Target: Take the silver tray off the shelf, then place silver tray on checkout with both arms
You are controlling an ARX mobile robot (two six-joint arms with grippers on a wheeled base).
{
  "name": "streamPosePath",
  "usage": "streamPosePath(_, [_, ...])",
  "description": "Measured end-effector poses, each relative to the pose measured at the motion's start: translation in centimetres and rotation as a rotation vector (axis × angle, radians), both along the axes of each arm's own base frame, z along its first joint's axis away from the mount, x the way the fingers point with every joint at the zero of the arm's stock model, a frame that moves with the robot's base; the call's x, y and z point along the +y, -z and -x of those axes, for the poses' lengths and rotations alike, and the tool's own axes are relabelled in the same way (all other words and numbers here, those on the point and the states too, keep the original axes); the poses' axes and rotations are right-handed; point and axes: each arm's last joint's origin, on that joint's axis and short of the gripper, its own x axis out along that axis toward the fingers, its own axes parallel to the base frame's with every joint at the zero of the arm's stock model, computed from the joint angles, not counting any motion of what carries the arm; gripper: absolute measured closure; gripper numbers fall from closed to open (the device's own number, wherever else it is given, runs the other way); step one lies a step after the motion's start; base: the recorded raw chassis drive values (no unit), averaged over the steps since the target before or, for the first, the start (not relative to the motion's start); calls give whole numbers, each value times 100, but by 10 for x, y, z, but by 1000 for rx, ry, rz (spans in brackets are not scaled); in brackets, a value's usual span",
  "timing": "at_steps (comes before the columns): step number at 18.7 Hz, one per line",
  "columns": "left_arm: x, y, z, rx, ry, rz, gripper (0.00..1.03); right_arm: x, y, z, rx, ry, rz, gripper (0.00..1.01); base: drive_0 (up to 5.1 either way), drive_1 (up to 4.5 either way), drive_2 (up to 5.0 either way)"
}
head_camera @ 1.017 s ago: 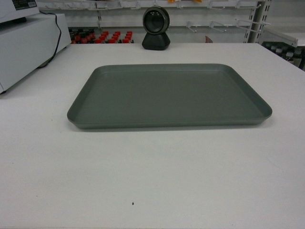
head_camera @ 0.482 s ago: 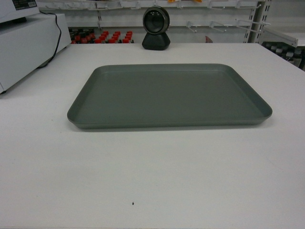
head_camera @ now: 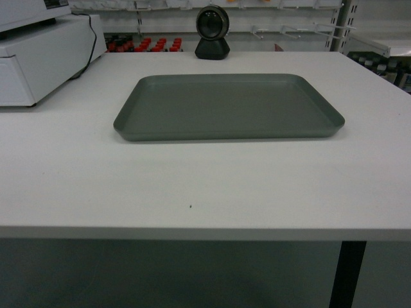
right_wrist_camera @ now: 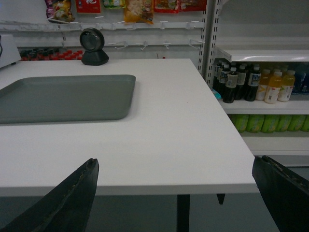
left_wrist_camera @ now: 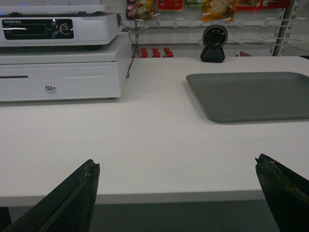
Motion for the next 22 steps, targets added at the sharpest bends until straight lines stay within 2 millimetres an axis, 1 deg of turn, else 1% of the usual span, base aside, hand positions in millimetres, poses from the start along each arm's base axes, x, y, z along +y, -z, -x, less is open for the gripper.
streamPosePath(7, [0,0,0,3,0,0,5,0,0,0,4,0,0,3,-8,-431,415])
streamPosePath(22, [0,0,0,-5,0,0,5,0,0,0,-4,0,0,3,0,0,0])
